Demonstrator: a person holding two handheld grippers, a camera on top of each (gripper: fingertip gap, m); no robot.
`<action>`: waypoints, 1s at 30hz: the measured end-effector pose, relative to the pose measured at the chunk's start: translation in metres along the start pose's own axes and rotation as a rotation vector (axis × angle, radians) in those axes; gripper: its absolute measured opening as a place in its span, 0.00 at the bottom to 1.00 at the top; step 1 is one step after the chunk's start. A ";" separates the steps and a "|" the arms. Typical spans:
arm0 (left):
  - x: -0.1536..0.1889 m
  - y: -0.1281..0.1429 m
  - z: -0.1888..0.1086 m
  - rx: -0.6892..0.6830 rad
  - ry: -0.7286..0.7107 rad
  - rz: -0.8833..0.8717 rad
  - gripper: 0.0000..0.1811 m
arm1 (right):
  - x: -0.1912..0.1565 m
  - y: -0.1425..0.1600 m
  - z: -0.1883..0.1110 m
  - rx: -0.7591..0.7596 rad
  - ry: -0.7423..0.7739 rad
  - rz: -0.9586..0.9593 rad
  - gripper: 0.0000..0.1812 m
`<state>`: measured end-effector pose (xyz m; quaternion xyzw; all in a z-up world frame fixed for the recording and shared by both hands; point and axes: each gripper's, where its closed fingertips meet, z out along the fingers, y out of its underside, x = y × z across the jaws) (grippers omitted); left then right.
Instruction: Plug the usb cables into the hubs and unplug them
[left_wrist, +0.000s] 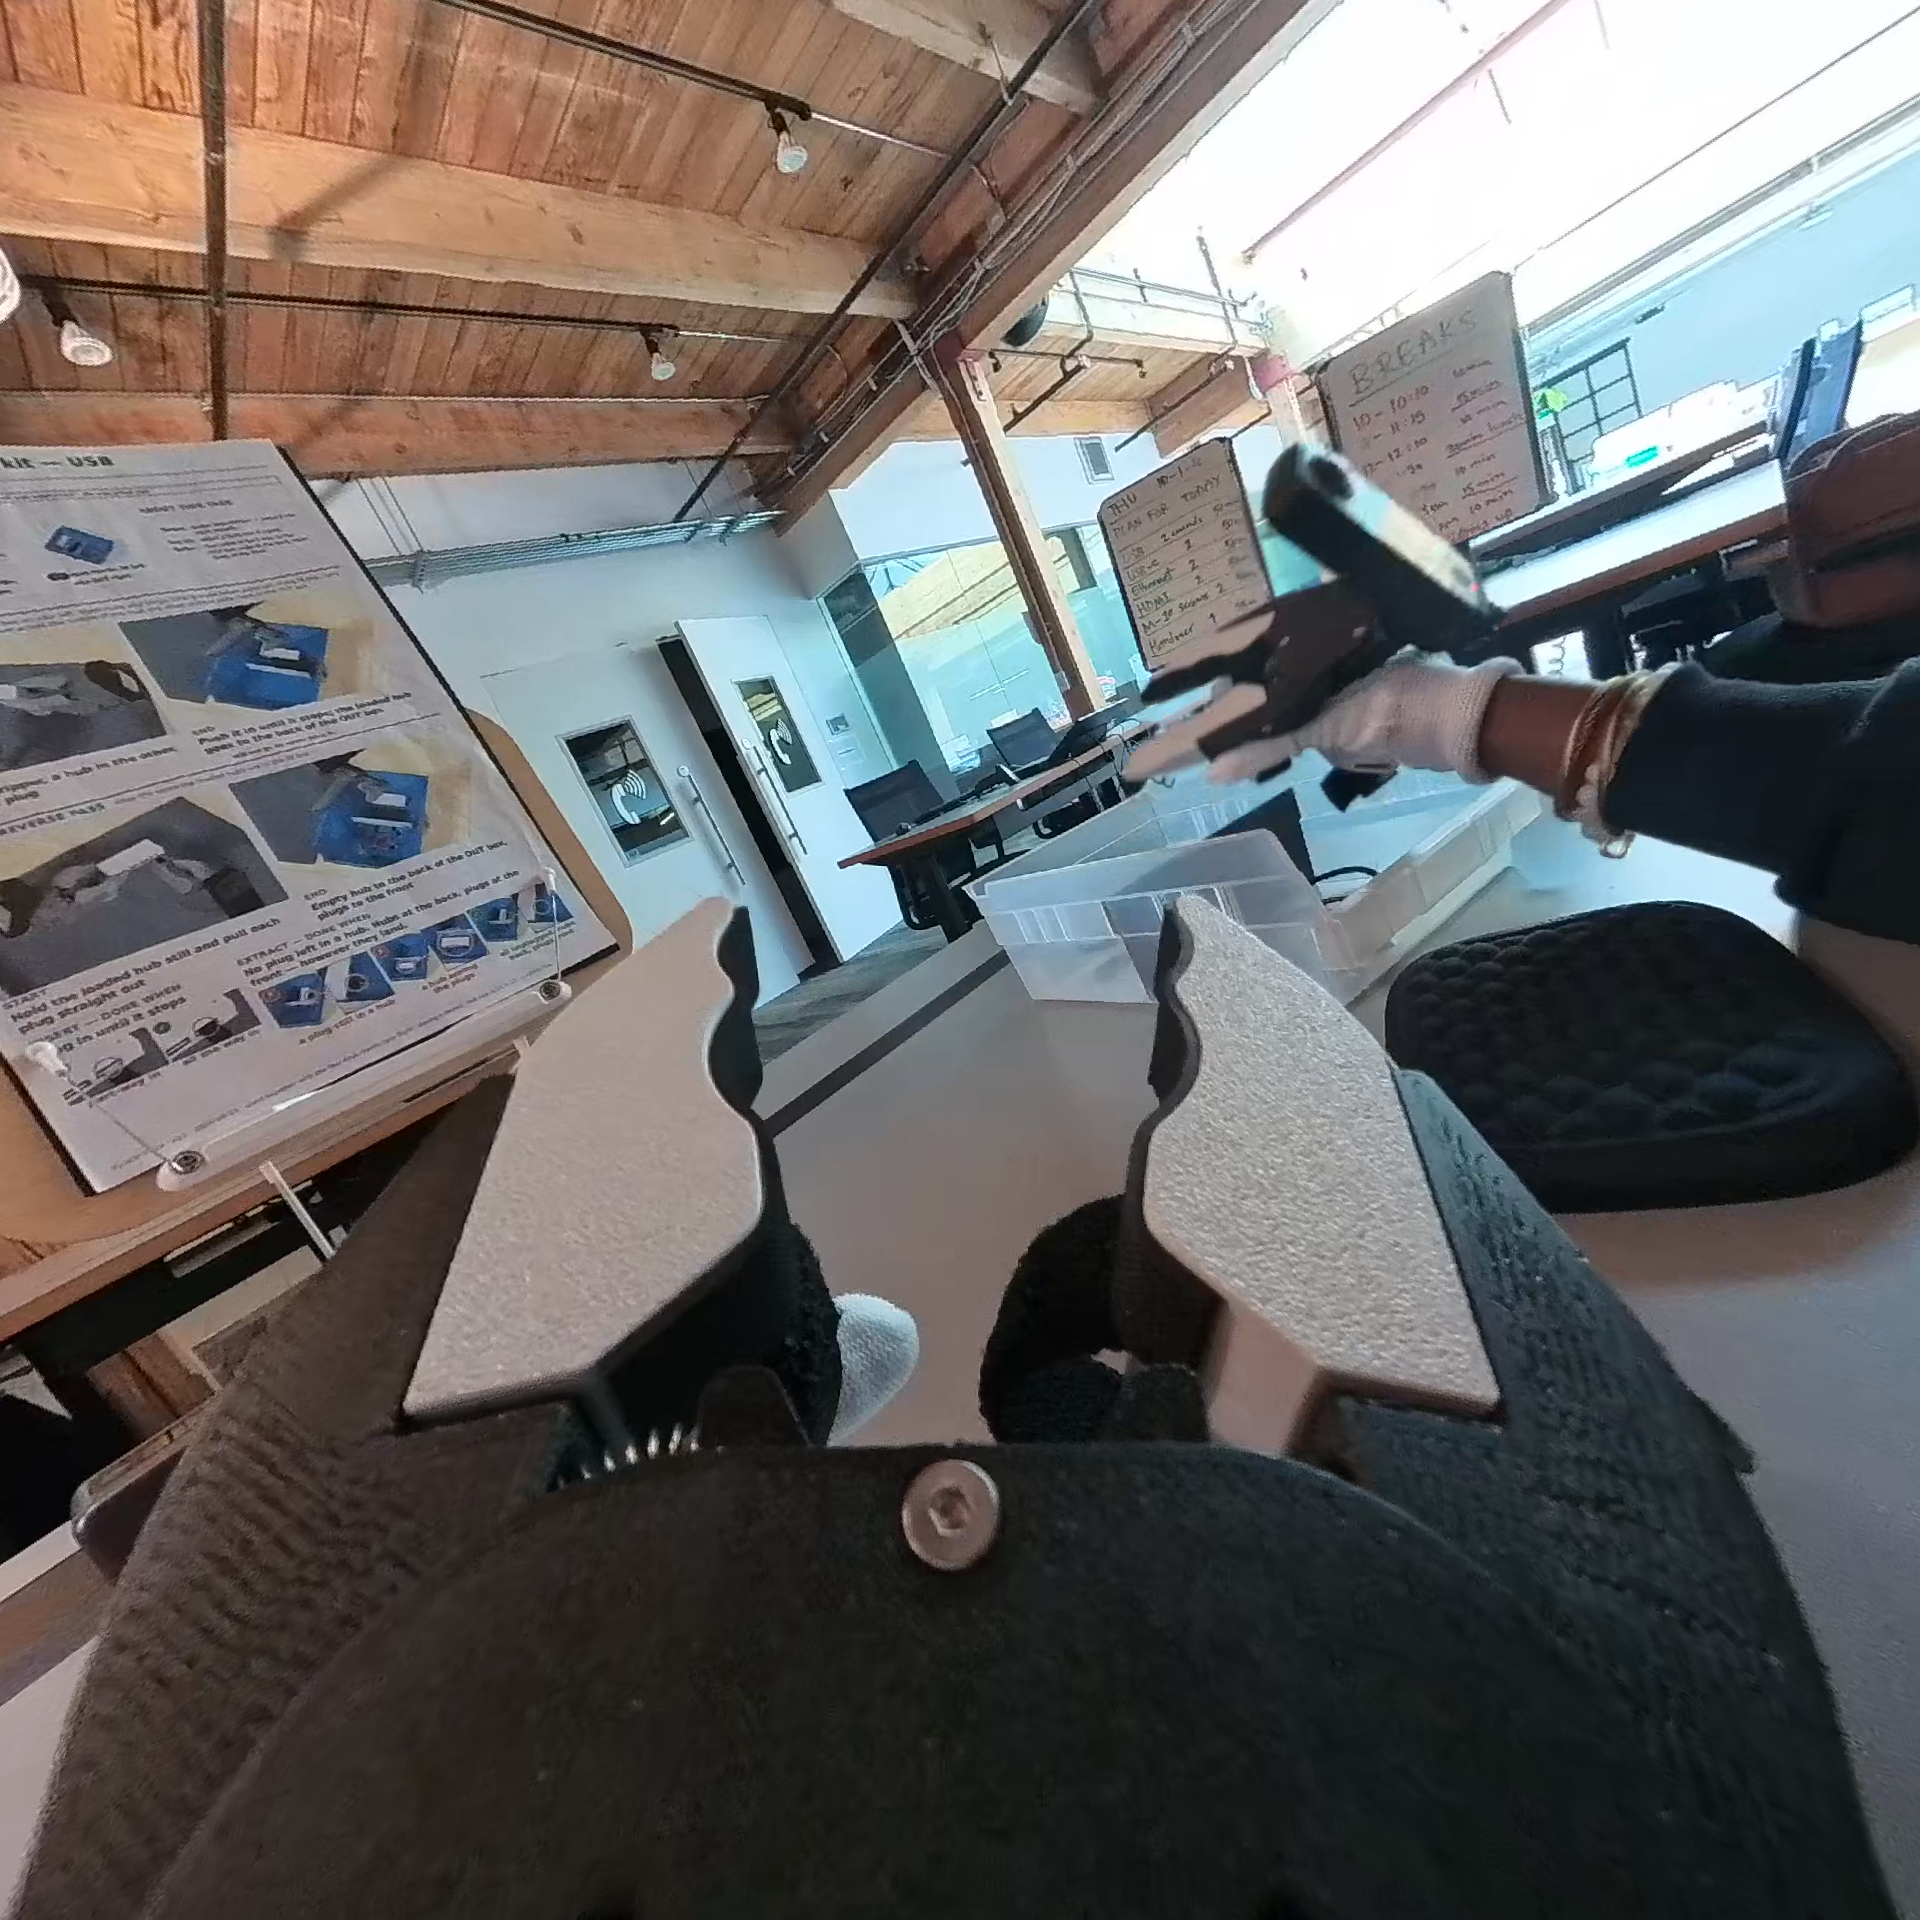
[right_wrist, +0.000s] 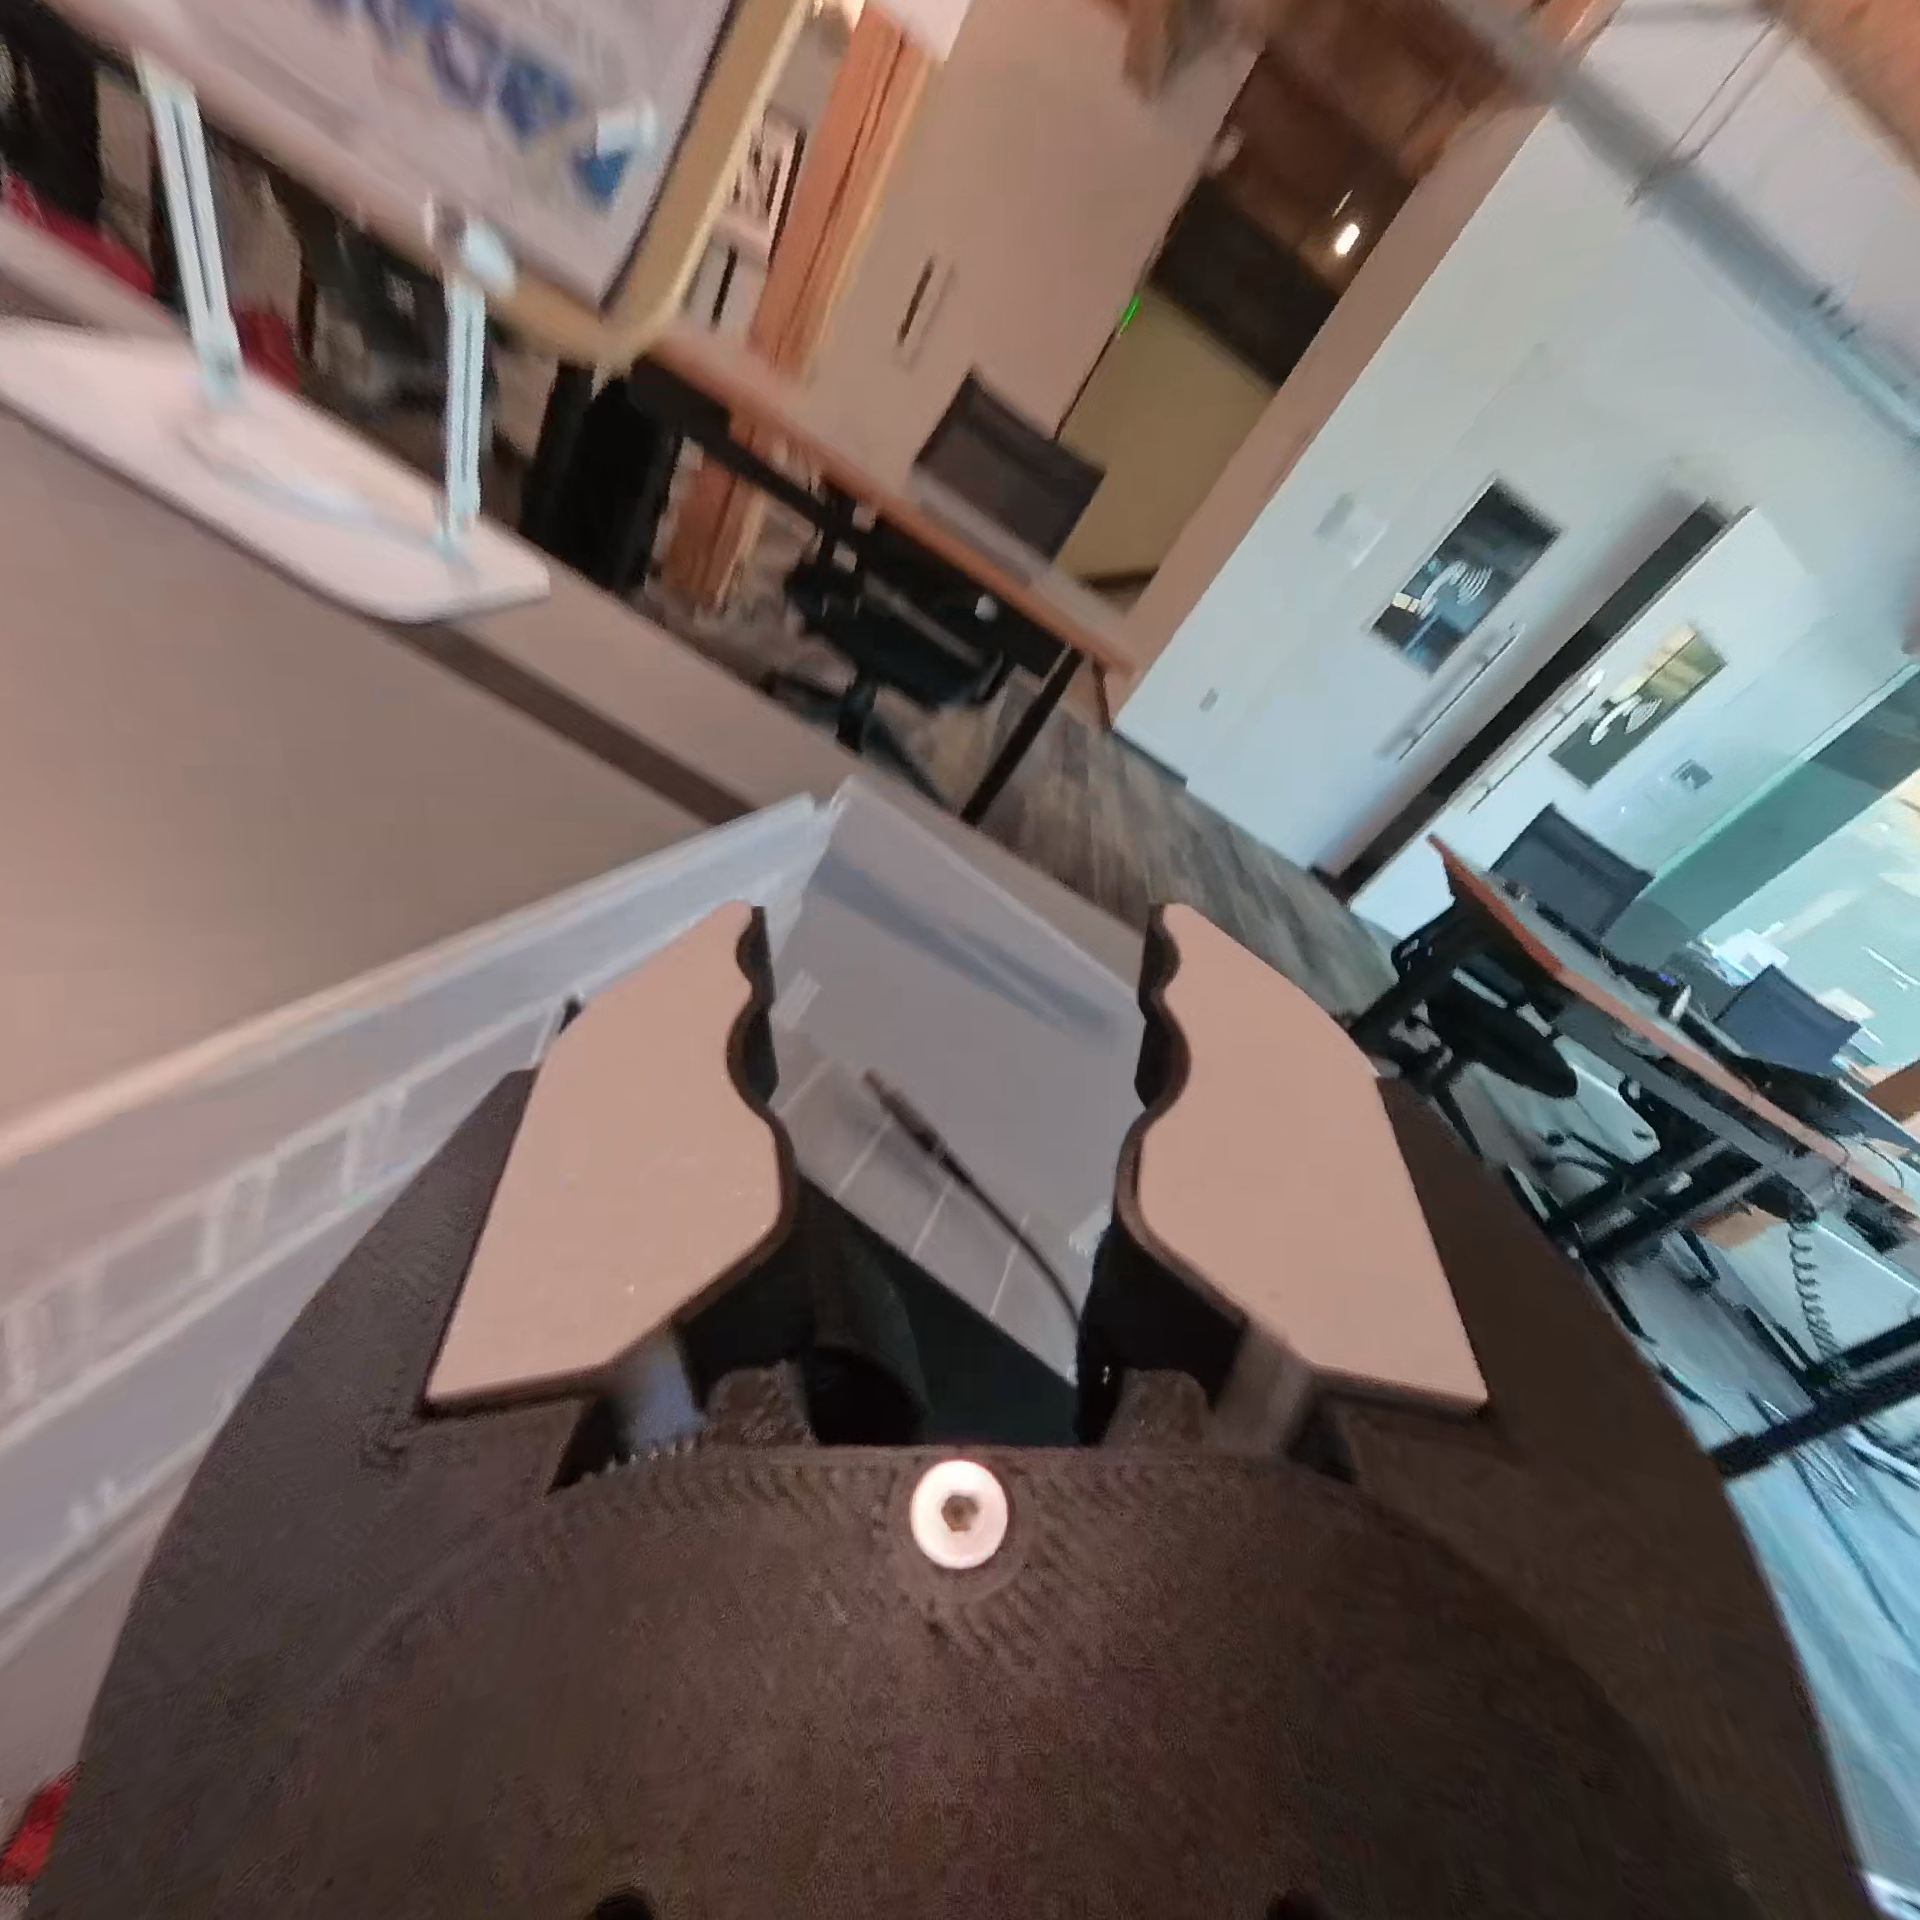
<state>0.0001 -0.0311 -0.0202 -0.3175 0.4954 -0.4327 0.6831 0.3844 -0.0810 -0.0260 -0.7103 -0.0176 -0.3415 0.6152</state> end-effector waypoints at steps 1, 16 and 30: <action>0.000 0.000 0.000 -0.001 0.000 -0.001 0.41 | 0.006 -0.010 -0.006 0.052 0.028 0.020 0.35; -0.041 -0.024 -0.038 -0.234 -0.063 0.091 0.29 | 0.005 -0.088 -0.061 0.583 -0.144 0.330 0.27; -0.180 0.100 -0.238 -1.321 -0.361 -0.018 0.31 | 0.011 -0.087 -0.063 0.595 -0.129 0.353 0.26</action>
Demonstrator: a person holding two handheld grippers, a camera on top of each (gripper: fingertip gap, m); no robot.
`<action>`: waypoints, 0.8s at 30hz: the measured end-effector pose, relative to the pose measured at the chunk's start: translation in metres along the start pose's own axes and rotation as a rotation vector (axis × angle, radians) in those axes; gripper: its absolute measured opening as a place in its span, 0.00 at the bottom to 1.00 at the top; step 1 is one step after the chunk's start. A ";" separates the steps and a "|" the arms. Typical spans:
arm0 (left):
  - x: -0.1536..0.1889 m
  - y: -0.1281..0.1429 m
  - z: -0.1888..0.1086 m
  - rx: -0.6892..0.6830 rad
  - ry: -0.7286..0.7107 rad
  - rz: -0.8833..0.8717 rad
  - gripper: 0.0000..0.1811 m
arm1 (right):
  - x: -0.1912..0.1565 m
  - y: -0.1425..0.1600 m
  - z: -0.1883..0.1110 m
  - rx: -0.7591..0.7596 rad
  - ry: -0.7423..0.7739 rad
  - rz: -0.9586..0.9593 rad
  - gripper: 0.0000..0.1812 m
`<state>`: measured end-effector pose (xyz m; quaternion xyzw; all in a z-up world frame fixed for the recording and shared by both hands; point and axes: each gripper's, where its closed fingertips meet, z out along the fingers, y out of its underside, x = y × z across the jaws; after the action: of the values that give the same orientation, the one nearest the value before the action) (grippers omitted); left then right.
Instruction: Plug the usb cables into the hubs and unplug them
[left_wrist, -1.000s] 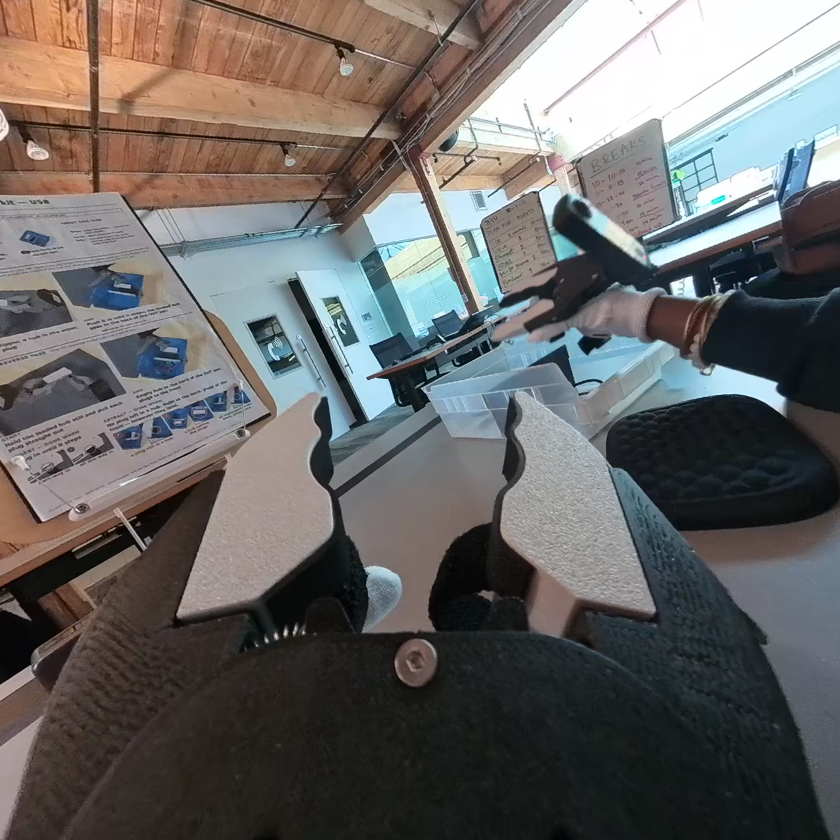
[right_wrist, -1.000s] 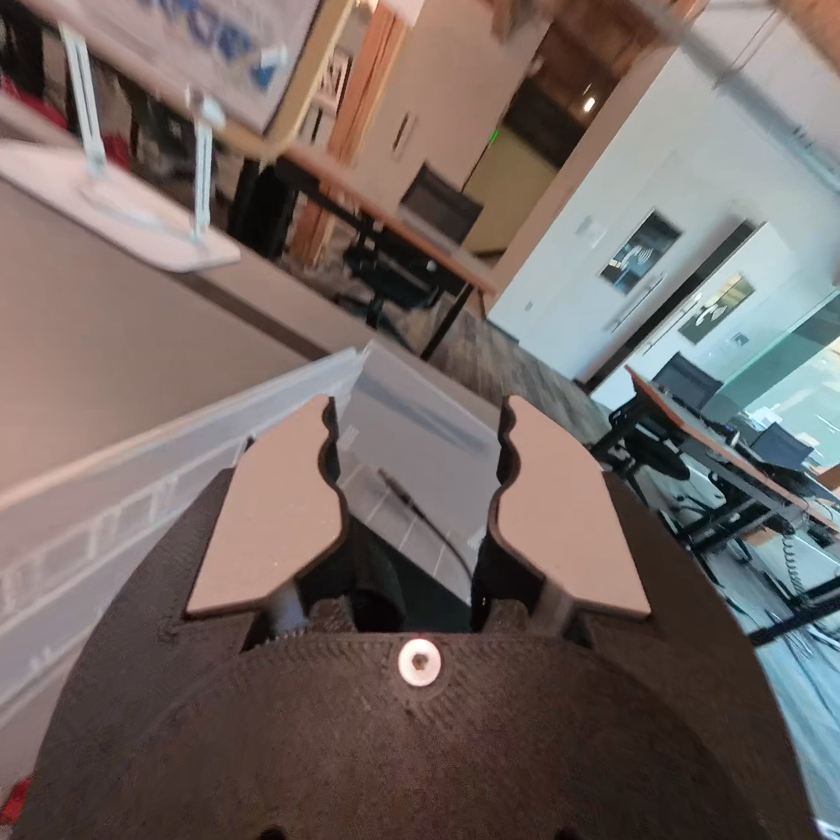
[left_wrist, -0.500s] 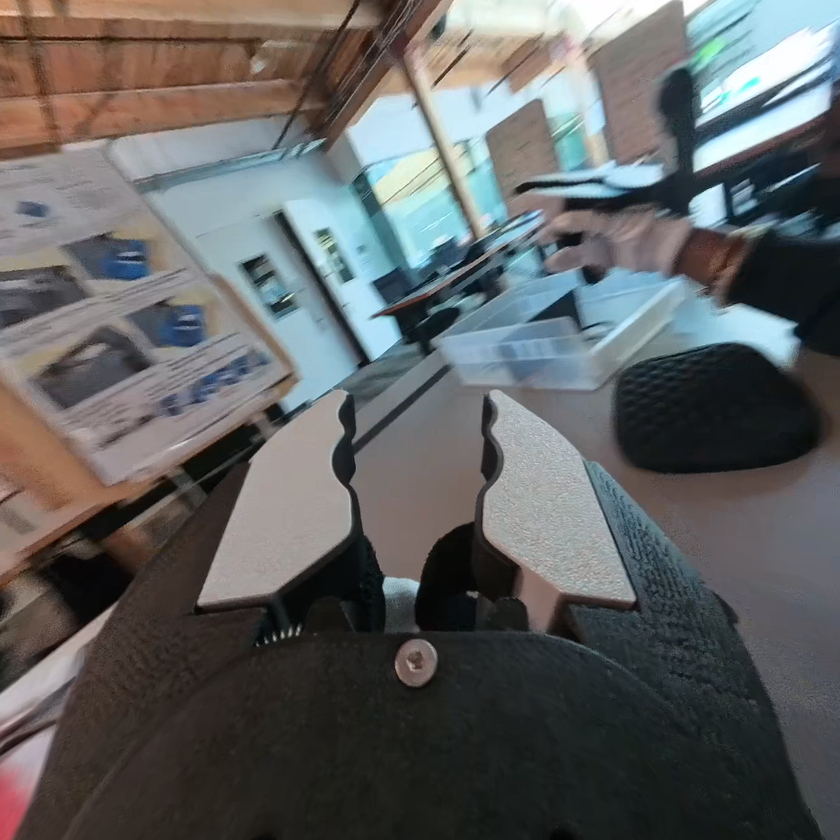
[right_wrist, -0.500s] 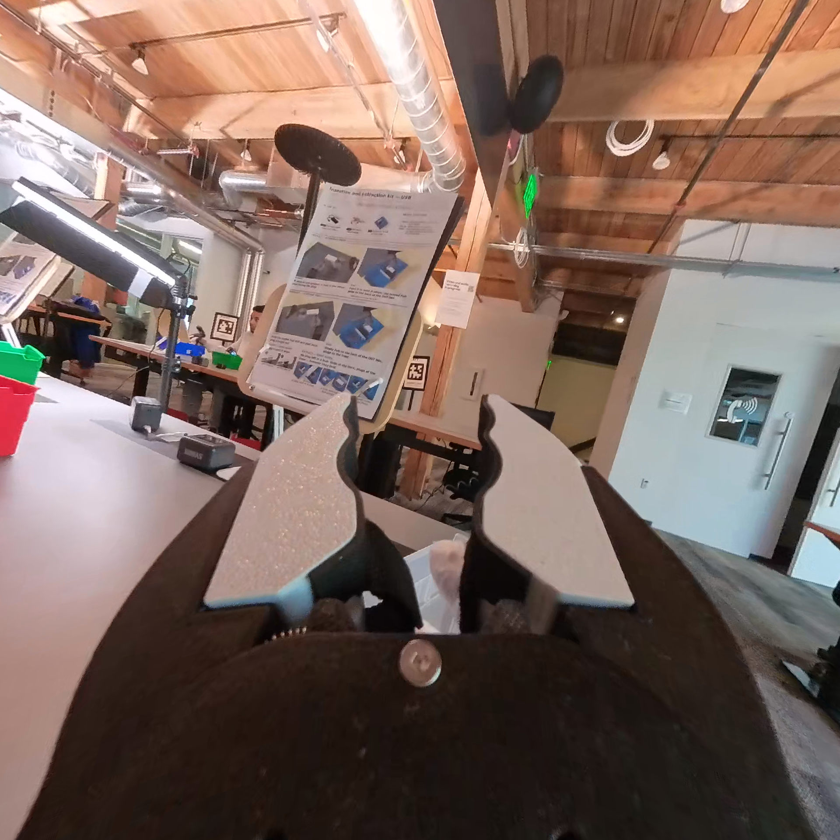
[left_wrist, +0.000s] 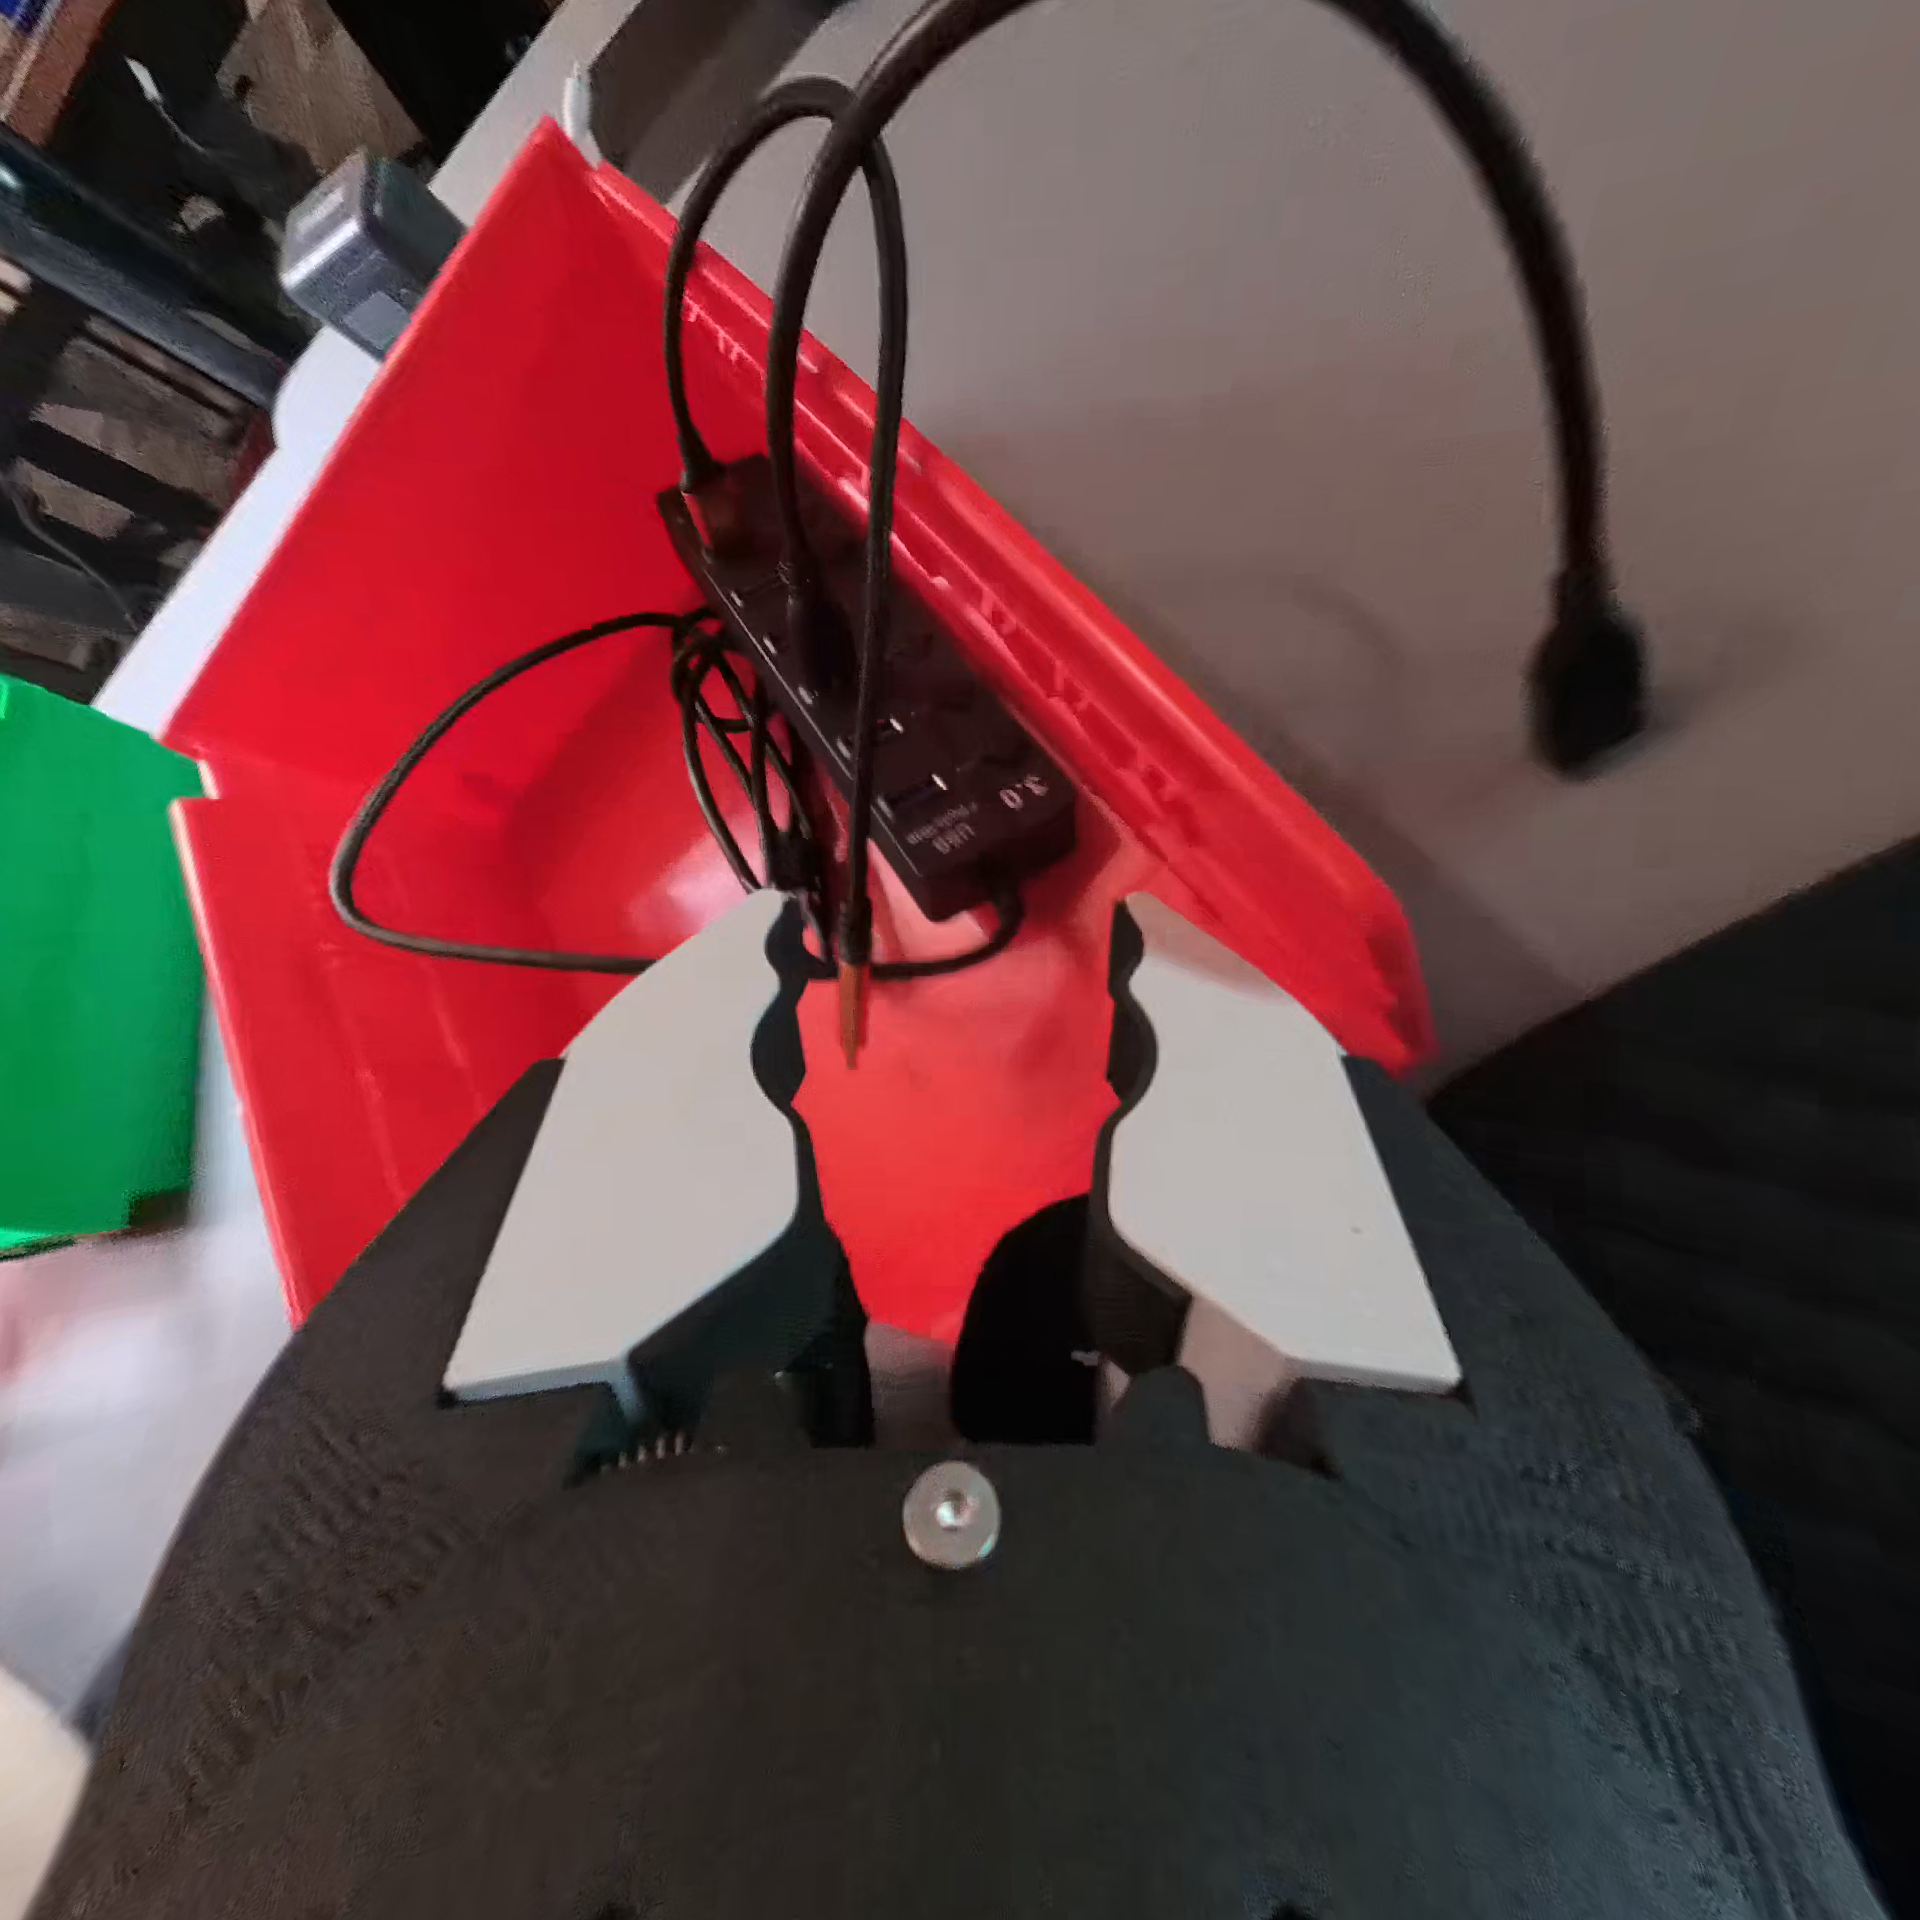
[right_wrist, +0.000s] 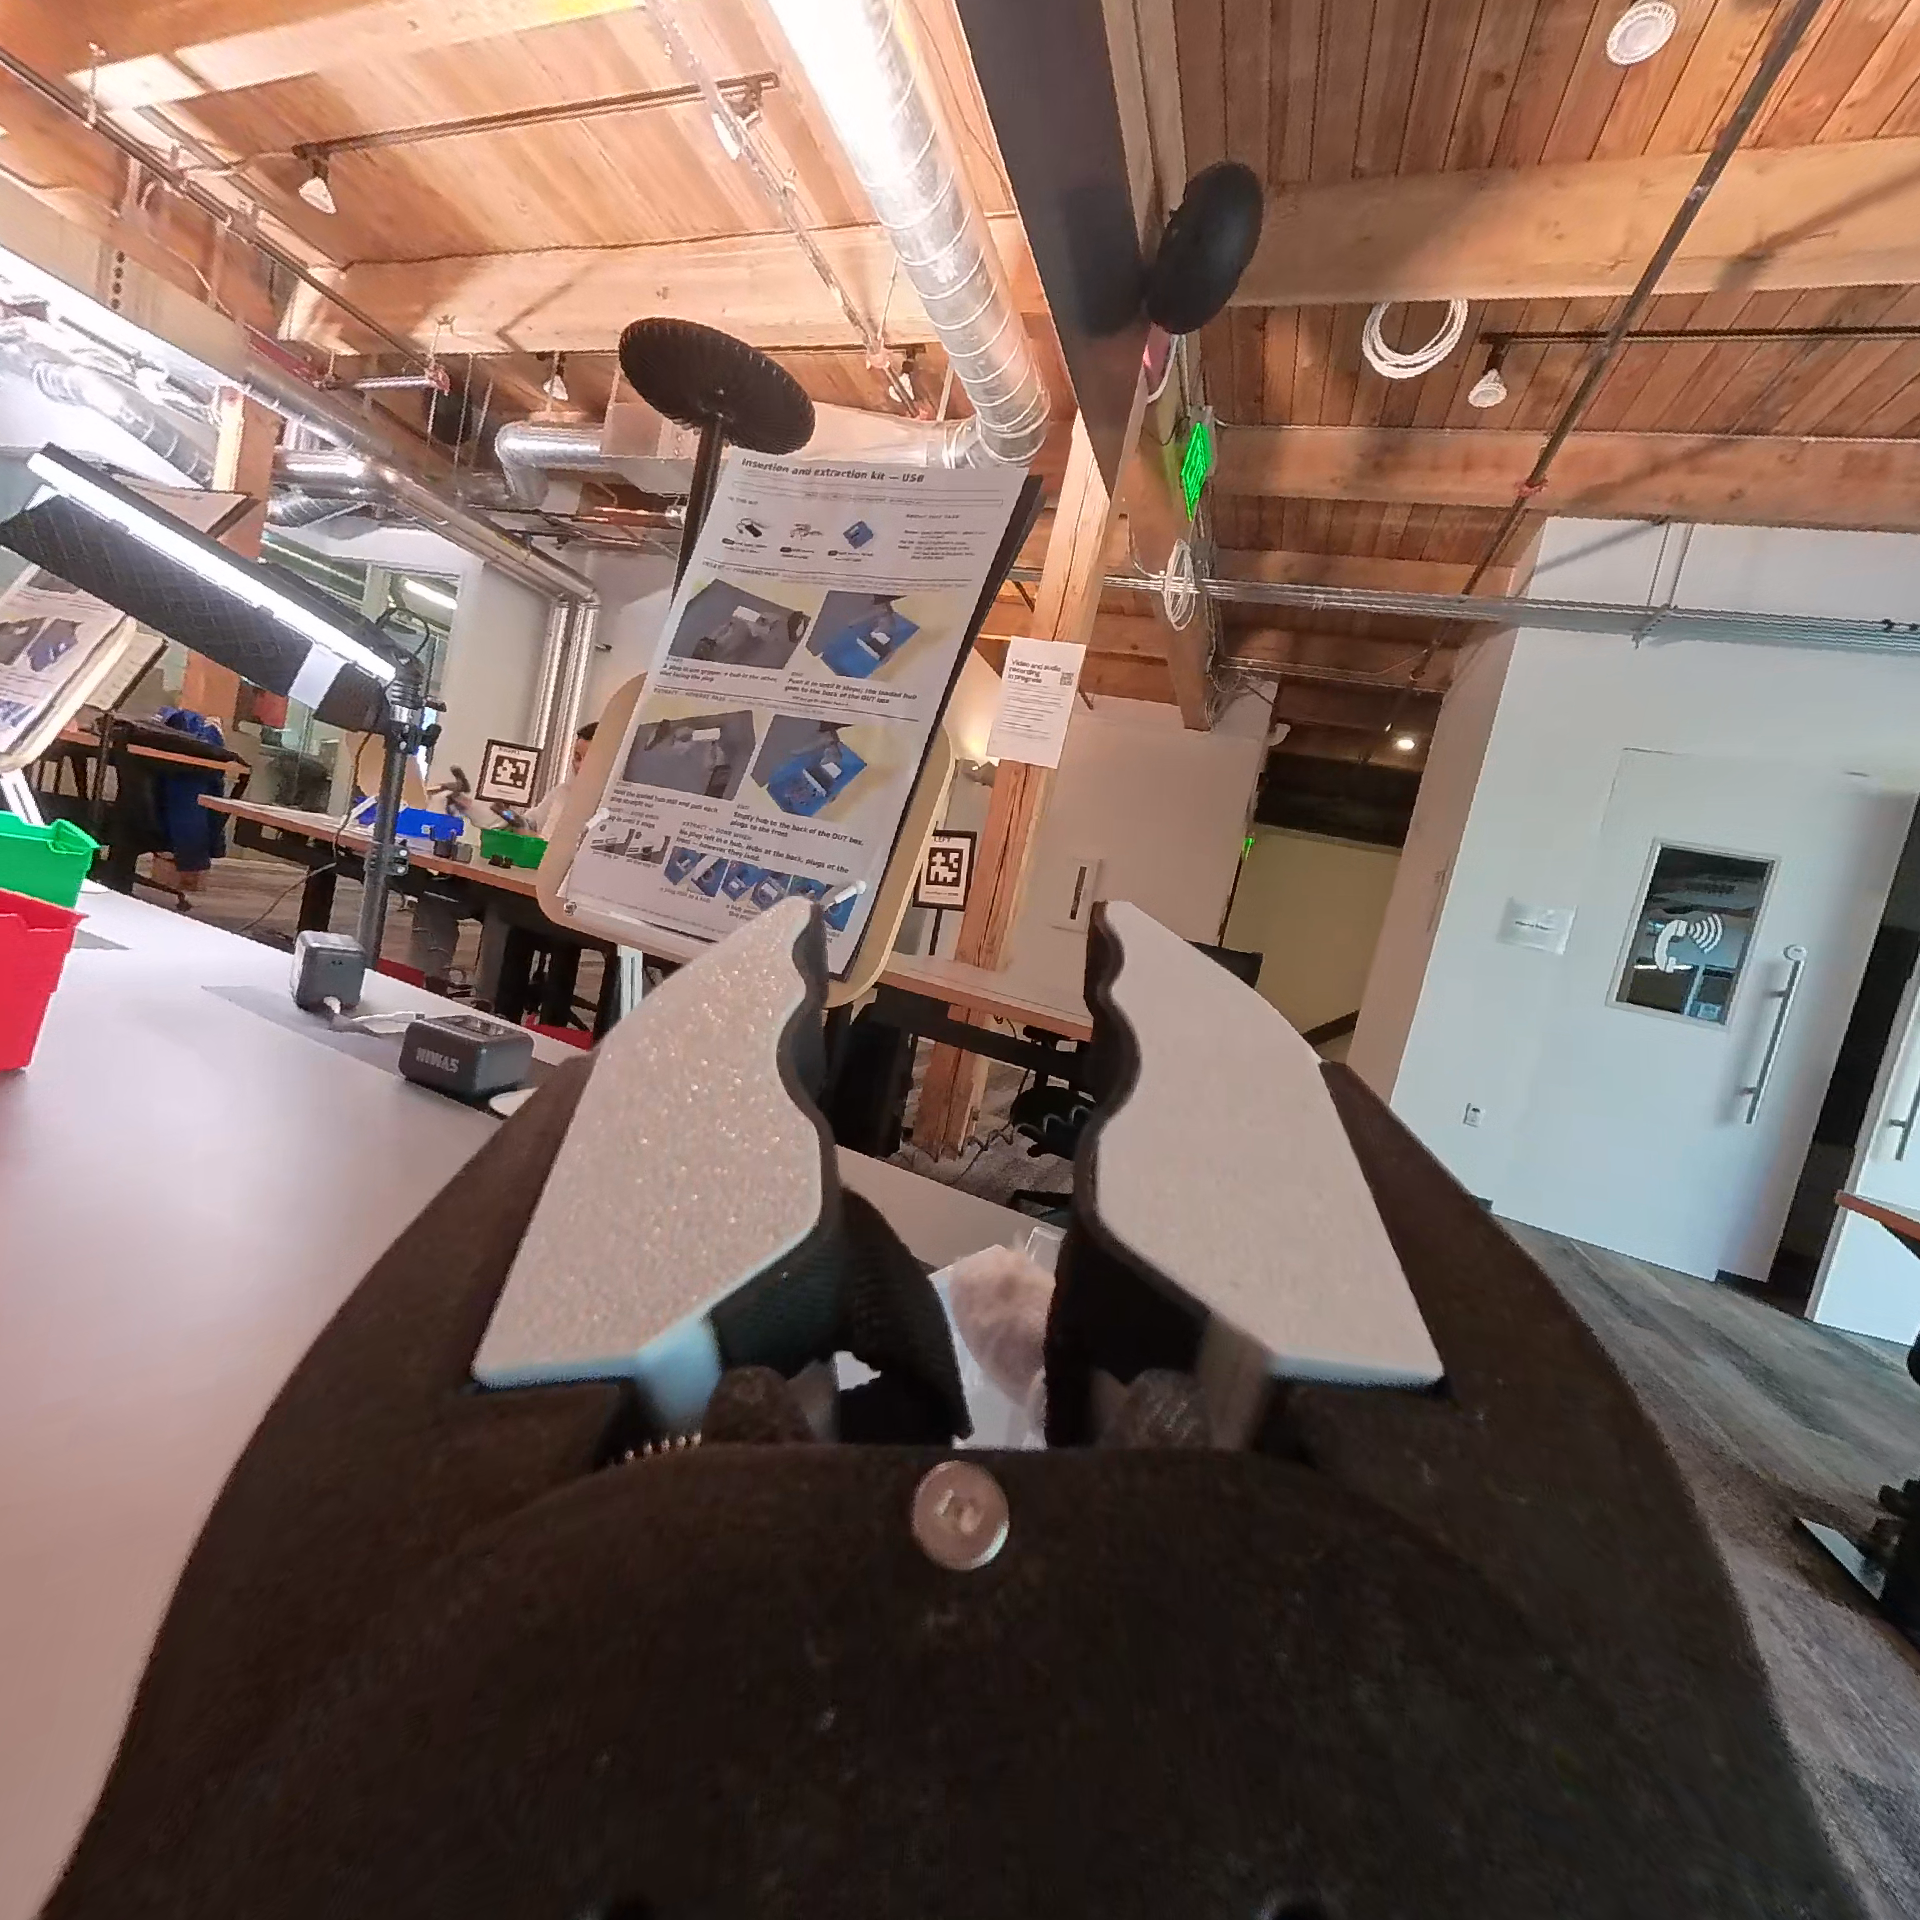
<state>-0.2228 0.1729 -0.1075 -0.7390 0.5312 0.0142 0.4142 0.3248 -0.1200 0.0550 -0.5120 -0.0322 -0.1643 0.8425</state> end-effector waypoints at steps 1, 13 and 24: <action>-0.005 -0.002 0.009 -0.008 -0.019 0.015 0.31 | 0.000 0.001 0.000 -0.005 0.000 -0.003 0.26; 0.000 0.017 0.080 -0.223 0.057 -0.019 0.30 | 0.002 0.004 -0.001 -0.026 0.010 -0.043 0.24; -0.022 0.004 0.062 -0.156 -0.237 0.117 0.19 | 0.001 0.006 -0.001 -0.042 0.011 -0.070 0.24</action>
<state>-0.2093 0.2281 -0.1404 -0.7298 0.5182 0.1666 0.4136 0.3280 -0.1181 0.0495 -0.5271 -0.0422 -0.1971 0.8255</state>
